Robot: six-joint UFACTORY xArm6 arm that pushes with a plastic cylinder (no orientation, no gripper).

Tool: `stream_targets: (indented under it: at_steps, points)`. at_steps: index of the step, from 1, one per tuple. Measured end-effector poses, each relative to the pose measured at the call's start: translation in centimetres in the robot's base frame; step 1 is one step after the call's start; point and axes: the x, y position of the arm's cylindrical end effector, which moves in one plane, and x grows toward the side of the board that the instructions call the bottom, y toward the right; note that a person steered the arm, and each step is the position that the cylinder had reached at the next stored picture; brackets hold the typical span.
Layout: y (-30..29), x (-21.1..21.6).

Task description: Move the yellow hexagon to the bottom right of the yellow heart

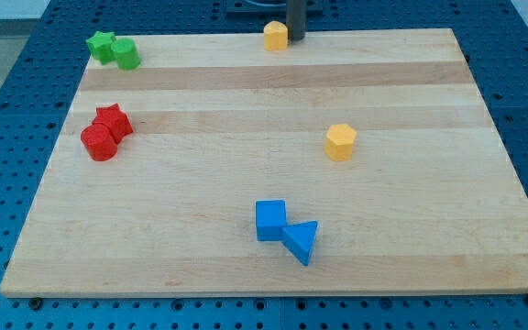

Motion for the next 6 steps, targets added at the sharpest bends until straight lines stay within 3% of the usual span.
stream_targets:
  at_steps: [3,4,5,6]
  points:
    - [7.5,15.8]
    - [8.1,17.2]
    - [10.9,23.9]
    - [12.0,26.6]
